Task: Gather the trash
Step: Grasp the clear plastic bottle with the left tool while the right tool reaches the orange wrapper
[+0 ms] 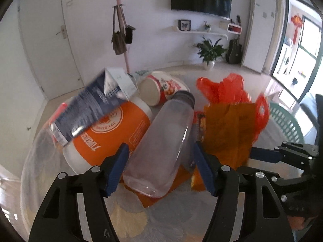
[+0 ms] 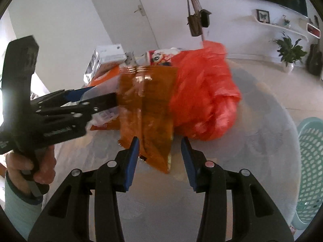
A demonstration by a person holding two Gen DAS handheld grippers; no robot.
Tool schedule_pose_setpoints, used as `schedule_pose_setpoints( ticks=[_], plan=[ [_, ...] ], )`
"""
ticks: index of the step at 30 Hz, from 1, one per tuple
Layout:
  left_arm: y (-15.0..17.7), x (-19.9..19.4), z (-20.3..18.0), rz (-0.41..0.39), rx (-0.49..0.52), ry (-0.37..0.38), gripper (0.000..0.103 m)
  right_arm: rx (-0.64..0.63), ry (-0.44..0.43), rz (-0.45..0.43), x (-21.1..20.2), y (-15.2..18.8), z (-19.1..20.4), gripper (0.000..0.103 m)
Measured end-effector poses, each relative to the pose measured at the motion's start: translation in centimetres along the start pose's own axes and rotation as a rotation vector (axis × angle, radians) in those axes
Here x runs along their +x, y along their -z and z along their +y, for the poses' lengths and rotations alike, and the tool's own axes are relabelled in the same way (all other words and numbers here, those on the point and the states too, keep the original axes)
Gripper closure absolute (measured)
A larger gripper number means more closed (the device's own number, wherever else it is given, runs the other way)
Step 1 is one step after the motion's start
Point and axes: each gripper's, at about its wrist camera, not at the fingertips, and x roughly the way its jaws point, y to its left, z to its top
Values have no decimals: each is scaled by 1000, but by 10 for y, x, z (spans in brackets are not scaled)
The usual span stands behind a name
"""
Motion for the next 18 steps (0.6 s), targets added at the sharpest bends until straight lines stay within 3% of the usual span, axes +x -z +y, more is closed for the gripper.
schedule_pose_setpoints(
  ticks=[2,6,14,18],
  plan=[
    [2,2,-1,10,6,-14,48,-23,14,0,0,2,6,81],
    [9,-3,-5,11,10,-23,52,-47,-2,-5,-6,6,13,90],
    [43,-52,-4,-16,-77,-23,54,-97,38,11,-39,25,24,93],
    [74,-81,-4,3,-119,-13,55,-4,-40,91,-57,37,7,93]
  ],
)
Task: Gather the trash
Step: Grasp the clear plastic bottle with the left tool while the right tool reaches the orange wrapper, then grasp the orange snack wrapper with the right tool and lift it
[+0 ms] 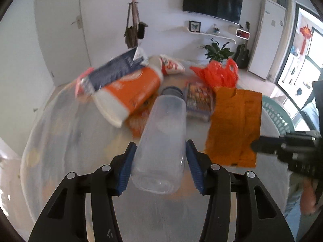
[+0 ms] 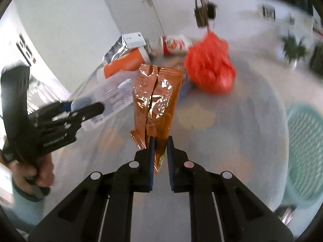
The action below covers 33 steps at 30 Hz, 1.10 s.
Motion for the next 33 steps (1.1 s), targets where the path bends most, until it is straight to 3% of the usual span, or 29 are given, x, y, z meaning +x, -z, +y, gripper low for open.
schedule_pose_setpoints(
  ticks=[4,6,8,11,13,17,19,21,24,30,33],
  plan=[
    [22,-11,-8,49,-21,105,56,49,29,10,-18,7,-14,93],
    [30,-9,-13,72,-23,167,50,55,74,5,-21,6,-17,92],
    [30,-6,-17,70,-16,158,40,73,93,20,-15,3,-22,91],
    [24,4,-24,75,-2,163,36,121,106,33,-6,0,-31,72],
    [19,12,-29,87,-6,145,36,141,148,22,-3,-2,-34,44],
    [11,28,-32,100,-2,123,33,190,144,6,-3,-4,-42,34],
    [10,35,-35,102,-7,110,41,206,162,4,2,-7,-39,25],
    [13,39,-34,102,-11,73,57,207,199,14,15,-9,-33,23],
    [18,35,-25,79,-49,106,57,222,201,32,34,-12,-27,22],
    [24,20,-15,12,-97,148,57,159,313,17,55,-18,2,19],
    [24,13,-11,-13,-109,147,58,108,396,12,61,-16,14,26]
  ],
)
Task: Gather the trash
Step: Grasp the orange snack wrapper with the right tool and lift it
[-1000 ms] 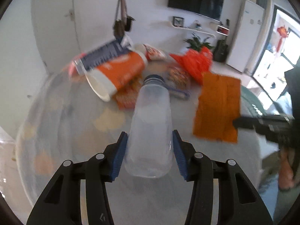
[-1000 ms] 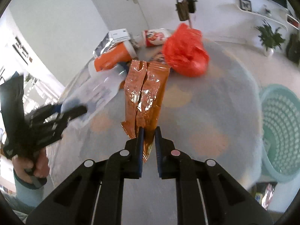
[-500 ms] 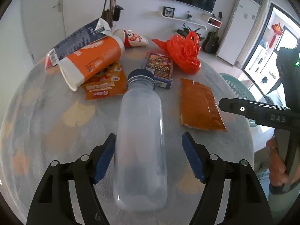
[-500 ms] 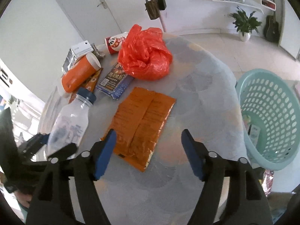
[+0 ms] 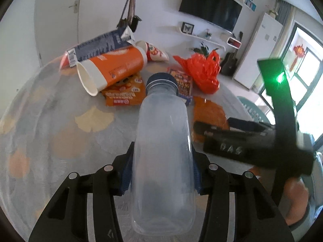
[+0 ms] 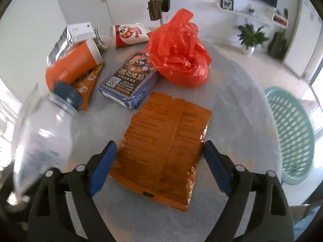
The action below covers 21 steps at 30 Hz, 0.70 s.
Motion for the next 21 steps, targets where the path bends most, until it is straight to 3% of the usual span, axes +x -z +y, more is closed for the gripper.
schedule_pose_setpoints(
  ticks=[2,4,8,16,21],
  plan=[
    [0,-3,1,-14,-7,5,58,-12,8,-12,-3,4,0,36],
    [-2,-6,1,-30,-15,14,57,-26,-19,-18,-9,7,-3,54],
    [0,-9,-6,-46,-16,30,57,-37,-106,-23,-15,12,-10,76],
    [-5,-19,-26,-94,-7,105,57,1,-153,-112,-58,18,-39,81],
    [-22,-26,-56,-126,51,174,57,33,-121,-208,-98,13,-72,81]
  ],
)
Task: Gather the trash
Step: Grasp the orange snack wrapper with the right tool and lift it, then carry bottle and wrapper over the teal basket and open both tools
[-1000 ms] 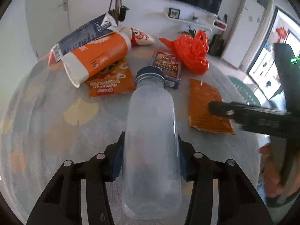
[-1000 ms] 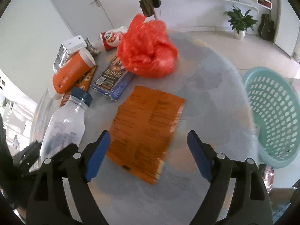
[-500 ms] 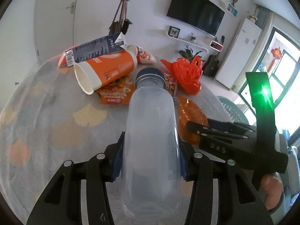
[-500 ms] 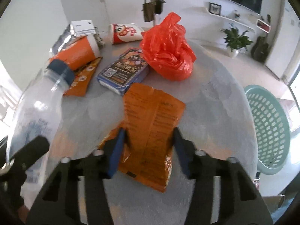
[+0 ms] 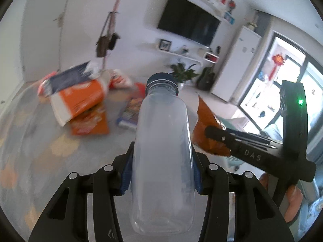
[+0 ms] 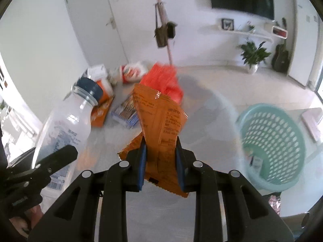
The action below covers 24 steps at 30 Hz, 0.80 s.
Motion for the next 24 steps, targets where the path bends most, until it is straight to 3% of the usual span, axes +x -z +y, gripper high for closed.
schedule_pose_setpoints(
  ticks=[7,13,18,24],
  plan=[
    [-33,23,-60,-17,115,81,57,92,86,-104,-42,-18,-57,81],
    [-57,65,-118,2,192,160,57,192,179,-137,-55,-21,-119,81],
    [-59,115,-153,47,208,217,57,270,245,-126,-47,-14,-166,81],
    [-46,185,-170,155,184,241,57,404,302,-48,-16,7,-229,81]
  ],
)
